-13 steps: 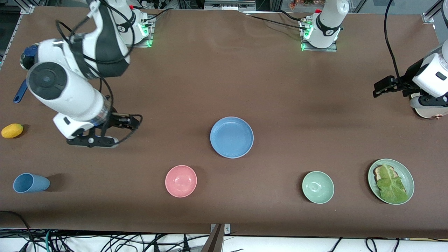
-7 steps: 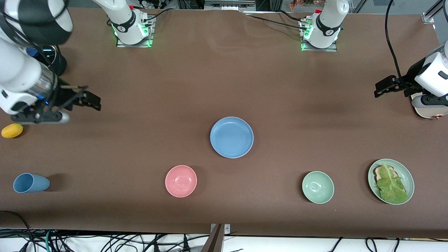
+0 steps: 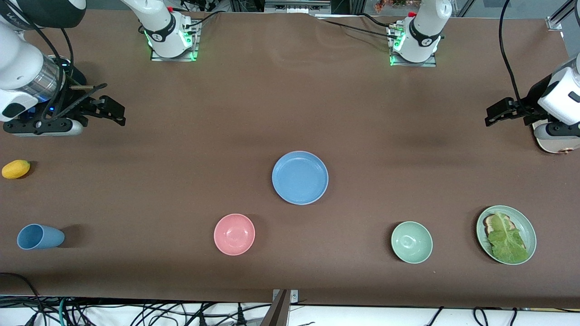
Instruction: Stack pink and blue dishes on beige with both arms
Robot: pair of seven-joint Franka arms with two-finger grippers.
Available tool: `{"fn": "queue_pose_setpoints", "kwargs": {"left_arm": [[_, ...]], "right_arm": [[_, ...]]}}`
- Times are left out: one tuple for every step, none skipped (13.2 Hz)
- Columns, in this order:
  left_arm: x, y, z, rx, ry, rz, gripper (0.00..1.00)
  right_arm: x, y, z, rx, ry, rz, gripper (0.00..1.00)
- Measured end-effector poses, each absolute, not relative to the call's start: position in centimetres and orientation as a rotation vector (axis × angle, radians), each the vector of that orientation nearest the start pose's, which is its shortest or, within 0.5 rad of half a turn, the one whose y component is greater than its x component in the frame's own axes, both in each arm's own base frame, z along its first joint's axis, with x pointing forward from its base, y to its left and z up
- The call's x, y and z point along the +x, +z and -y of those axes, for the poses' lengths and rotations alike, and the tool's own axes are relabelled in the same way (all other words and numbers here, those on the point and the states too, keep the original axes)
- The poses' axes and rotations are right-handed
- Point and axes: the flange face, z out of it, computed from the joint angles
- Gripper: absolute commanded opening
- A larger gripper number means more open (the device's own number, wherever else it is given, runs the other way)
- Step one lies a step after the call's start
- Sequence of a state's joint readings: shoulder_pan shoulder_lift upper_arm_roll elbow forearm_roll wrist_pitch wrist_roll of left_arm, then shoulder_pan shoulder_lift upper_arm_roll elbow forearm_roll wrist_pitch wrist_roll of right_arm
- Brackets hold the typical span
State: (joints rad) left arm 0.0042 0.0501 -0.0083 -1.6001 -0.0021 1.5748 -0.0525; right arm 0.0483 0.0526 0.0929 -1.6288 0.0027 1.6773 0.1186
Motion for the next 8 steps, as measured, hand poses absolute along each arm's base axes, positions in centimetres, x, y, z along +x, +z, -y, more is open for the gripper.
{"fn": "queue_pose_setpoints", "kwargs": {"left_arm": [[56.72, 58.29, 0.24, -3.139, 0.119, 0.076, 1.0], [56.73, 58.29, 0.25, -3.139, 0.118, 0.076, 1.0], [56.73, 58.29, 0.24, -3.139, 0.118, 0.076, 1.0], [56.73, 58.3, 0.24, -3.139, 0.118, 0.076, 1.0], [56.73, 58.3, 0.24, -3.139, 0.117, 0.076, 1.0], [56.73, 58.3, 0.24, -3.139, 0.117, 0.076, 1.0], [56.73, 58.31, 0.24, -3.139, 0.117, 0.076, 1.0], [56.73, 58.31, 0.25, -3.139, 0.117, 0.076, 1.0]], "right_arm": [[57.21, 57.81, -7.85, -3.141, 0.001, 0.033, 1.0], [57.24, 57.87, -7.71, -3.145, -0.001, 0.031, 1.0], [57.25, 57.87, -7.61, -3.146, -0.001, 0.029, 1.0], [57.24, 57.86, -7.51, -3.146, 0.001, 0.026, 1.0], [57.2, 57.81, -7.38, -3.147, 0.01, 0.022, 1.0], [57.13, 57.74, -7.26, -3.148, 0.023, 0.018, 1.0], [57.11, 57.71, -7.18, -3.148, 0.027, 0.016, 1.0], [57.1, 57.7, -7.15, -3.148, 0.029, 0.015, 1.0]]}}
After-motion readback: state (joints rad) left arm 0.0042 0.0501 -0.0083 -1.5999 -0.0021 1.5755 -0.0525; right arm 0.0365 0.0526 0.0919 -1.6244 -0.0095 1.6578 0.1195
